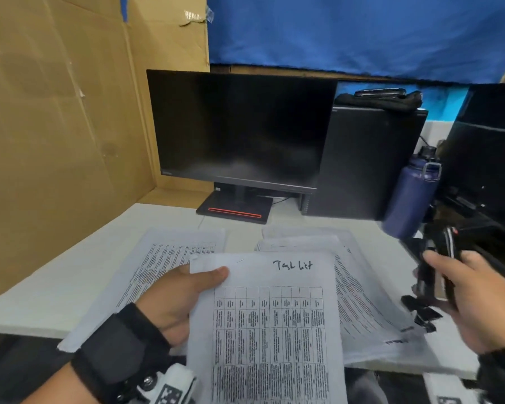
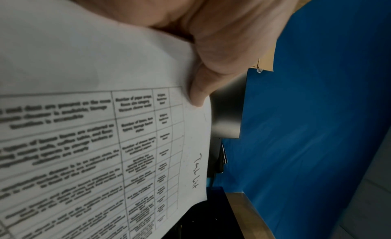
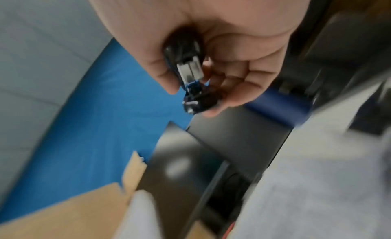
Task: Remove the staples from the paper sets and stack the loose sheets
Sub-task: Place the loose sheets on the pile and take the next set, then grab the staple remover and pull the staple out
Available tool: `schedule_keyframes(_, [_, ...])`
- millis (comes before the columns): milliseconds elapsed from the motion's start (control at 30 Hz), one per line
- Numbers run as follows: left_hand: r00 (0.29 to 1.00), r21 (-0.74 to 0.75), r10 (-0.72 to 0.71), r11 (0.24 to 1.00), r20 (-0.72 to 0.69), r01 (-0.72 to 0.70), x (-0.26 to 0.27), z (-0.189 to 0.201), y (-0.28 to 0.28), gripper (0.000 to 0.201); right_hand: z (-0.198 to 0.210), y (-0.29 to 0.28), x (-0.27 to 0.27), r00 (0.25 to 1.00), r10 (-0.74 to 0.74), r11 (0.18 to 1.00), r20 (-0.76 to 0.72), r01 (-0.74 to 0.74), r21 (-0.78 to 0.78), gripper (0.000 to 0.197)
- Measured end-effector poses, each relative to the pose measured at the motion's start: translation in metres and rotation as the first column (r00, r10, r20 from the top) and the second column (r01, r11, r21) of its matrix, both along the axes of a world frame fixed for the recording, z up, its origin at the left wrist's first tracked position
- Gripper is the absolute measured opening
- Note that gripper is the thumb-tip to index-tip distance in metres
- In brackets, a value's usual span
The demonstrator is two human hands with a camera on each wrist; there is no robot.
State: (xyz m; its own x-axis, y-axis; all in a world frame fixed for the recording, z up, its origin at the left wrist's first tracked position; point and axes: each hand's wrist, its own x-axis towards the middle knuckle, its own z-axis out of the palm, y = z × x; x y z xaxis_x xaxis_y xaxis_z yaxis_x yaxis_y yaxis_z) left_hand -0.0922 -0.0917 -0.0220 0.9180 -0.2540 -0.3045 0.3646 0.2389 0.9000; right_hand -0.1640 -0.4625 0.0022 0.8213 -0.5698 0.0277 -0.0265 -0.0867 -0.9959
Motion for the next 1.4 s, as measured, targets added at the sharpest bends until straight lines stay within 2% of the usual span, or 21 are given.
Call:
schedule_keyframes(33, [1.0,0.0,-0.015,1.0,0.007,0.015,0.0,0.0,0.0,0.039,0.008,0.022,-0.003,0.997,0.069,0.985,0.031,-0.073,0.155,0.018])
schedule_keyframes(100, [0.999,0.001,-0.053,0.999,0.01,0.053,-0.002,-0.001,-0.001,0.037,0.018,0.053,-0.011,0.977,0.194,0.904,0.087,-0.212,0.372,0.028])
schedule_keyframes(167, [0.996,0.005,-0.082,0.997,0.015,0.082,-0.003,-0.002,0.0,0.037,0.019,0.065,-0.012,0.963,0.266,0.891,0.042,-0.262,0.371,0.038])
schedule_keyframes(200, [0.997,0.011,-0.08,0.997,0.021,0.08,-0.002,-0.002,0.001,0.038,0.018,0.065,-0.011,0.958,0.286,0.921,-0.017,-0.27,0.283,0.039])
schedule_keyframes(267, [0.998,0.034,-0.047,0.998,0.03,0.046,0.001,-0.001,0.004,0.039,0.01,0.05,-0.003,0.967,0.207,0.974,-0.148,-0.218,-0.06,0.039])
schedule_keyframes(300, [0.999,0.05,-0.033,0.998,0.034,0.031,0.002,-0.001,0.006,0.038,0.004,0.036,0.003,0.969,0.123,0.943,-0.214,-0.181,-0.278,0.04])
schedule_keyframes(333, [0.999,0.062,-0.029,0.998,0.039,0.027,0.004,0.001,0.008,0.038,-0.003,0.017,0.007,0.96,0.018,0.872,-0.279,-0.152,-0.466,0.042])
schedule_keyframes(400, [0.999,0.07,-0.031,0.997,0.042,0.028,0.005,0.002,0.009,0.037,-0.021,-0.025,0.014,0.893,-0.217,0.724,-0.394,-0.123,-0.678,0.043])
schedule_keyframes(500, [0.999,0.066,-0.024,0.998,0.029,0.022,0.005,0.003,0.006,0.037,-0.046,-0.071,0.015,0.75,-0.415,0.655,-0.515,-0.146,-0.741,0.046])
schedule_keyframes(633, [0.999,0.055,-0.039,0.998,0.008,0.038,0.004,0.004,0.002,0.036,-0.064,-0.085,0.014,0.713,-0.444,0.62,-0.543,-0.193,-0.76,0.042])
schedule_keyframes(667, [0.999,0.052,-0.036,0.998,0.002,0.036,0.003,0.004,0.001,0.036,-0.068,-0.087,0.015,0.708,-0.474,0.574,-0.523,-0.201,-0.794,0.043])
schedule_keyframes(767, [1.0,0.047,-0.019,0.999,-0.014,0.02,0.0,0.004,0.0,0.038,-0.065,-0.07,0.022,0.761,-0.553,0.276,-0.34,-0.218,-0.936,0.051])
schedule_keyframes(833, [1.0,0.049,-0.007,0.999,-0.02,0.008,-0.002,0.005,-0.001,0.04,-0.061,-0.047,0.024,0.794,-0.52,0.174,-0.314,-0.261,-0.949,0.043])
schedule_keyframes(933, [1.0,0.054,0.002,0.999,-0.029,-0.001,-0.006,0.008,-0.003,0.042,-0.061,-0.022,0.026,0.75,-0.469,0.224,-0.467,-0.41,-0.884,0.03])
schedule_keyframes(1033, [1.0,0.048,-0.013,0.999,-0.023,0.014,-0.008,0.012,-0.002,0.038,-0.066,-0.026,0.025,0.76,-0.447,0.239,-0.472,-0.407,-0.882,0.013])
schedule_keyframes(1100, [1.0,0.052,-0.008,0.999,-0.015,0.009,-0.009,0.013,-0.002,0.036,-0.07,-0.035,0.023,0.773,-0.428,0.299,-0.468,-0.368,-0.881,0.016])
schedule_keyframes(1167, [1.0,0.059,-0.004,0.998,-0.01,0.005,-0.011,0.014,-0.003,0.03,-0.08,-0.054,0.026,0.816,-0.382,0.367,-0.435,-0.298,-0.881,0.033])
schedule_keyframes(1233, [1.0,0.072,-0.009,0.997,-0.005,0.009,-0.012,0.015,-0.004,0.028,-0.075,-0.065,0.027,0.892,-0.306,0.382,-0.332,-0.204,-0.901,0.048])
schedule_keyframes(1267, [1.0,0.079,-0.012,0.997,-0.001,0.012,-0.013,0.015,-0.006,0.028,-0.064,-0.06,0.025,0.941,-0.228,0.423,-0.25,-0.136,-0.896,0.049])
schedule_keyframes(1333, [1.0,0.073,0.0,0.997,0.004,0.0,-0.015,0.016,-0.008,0.03,-0.024,-0.014,0.012,0.994,-0.088,0.557,-0.061,-0.002,-0.831,0.042])
schedule_keyframes(1400, [1.0,0.036,0.022,0.999,-0.002,-0.022,-0.018,0.021,-0.011,0.034,0.0,0.032,-0.005,0.984,0.095,0.706,0.149,0.039,-0.707,0.034])
